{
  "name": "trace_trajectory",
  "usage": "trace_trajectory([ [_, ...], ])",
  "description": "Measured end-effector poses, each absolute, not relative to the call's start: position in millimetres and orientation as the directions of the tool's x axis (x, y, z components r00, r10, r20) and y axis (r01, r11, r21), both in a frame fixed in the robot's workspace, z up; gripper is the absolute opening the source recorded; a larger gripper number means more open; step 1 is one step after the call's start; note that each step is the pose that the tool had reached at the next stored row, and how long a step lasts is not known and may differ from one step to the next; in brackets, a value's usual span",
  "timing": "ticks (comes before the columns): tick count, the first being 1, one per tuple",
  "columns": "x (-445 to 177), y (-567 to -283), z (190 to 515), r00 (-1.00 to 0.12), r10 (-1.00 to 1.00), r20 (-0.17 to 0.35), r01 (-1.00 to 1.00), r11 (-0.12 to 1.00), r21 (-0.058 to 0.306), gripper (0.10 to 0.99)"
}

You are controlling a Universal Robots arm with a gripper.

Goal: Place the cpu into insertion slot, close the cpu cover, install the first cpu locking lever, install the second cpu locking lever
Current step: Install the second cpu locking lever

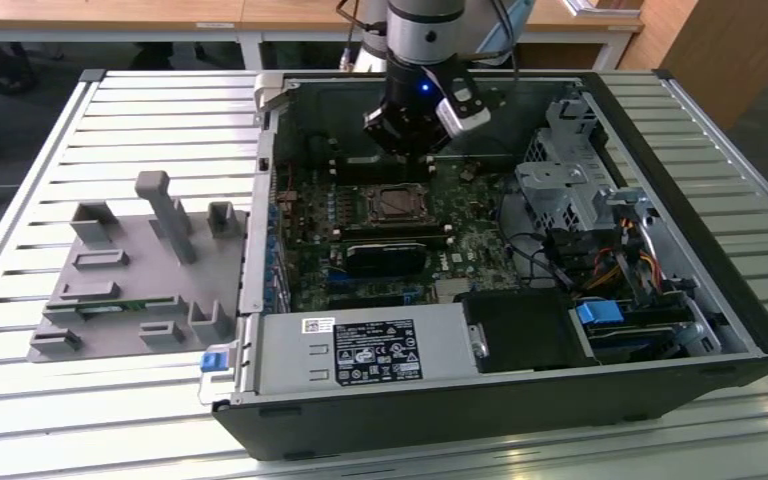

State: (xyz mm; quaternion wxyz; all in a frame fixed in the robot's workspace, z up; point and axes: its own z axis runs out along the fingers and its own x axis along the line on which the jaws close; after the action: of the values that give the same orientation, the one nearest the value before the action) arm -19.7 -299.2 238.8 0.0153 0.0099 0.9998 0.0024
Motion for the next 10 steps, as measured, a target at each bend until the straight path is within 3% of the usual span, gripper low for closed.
trace_trajectory([
  [10,-19.7,-322.6,239.1,-0.999,0.02,-0.03,0.02,1.0,0.012,0.106],
])
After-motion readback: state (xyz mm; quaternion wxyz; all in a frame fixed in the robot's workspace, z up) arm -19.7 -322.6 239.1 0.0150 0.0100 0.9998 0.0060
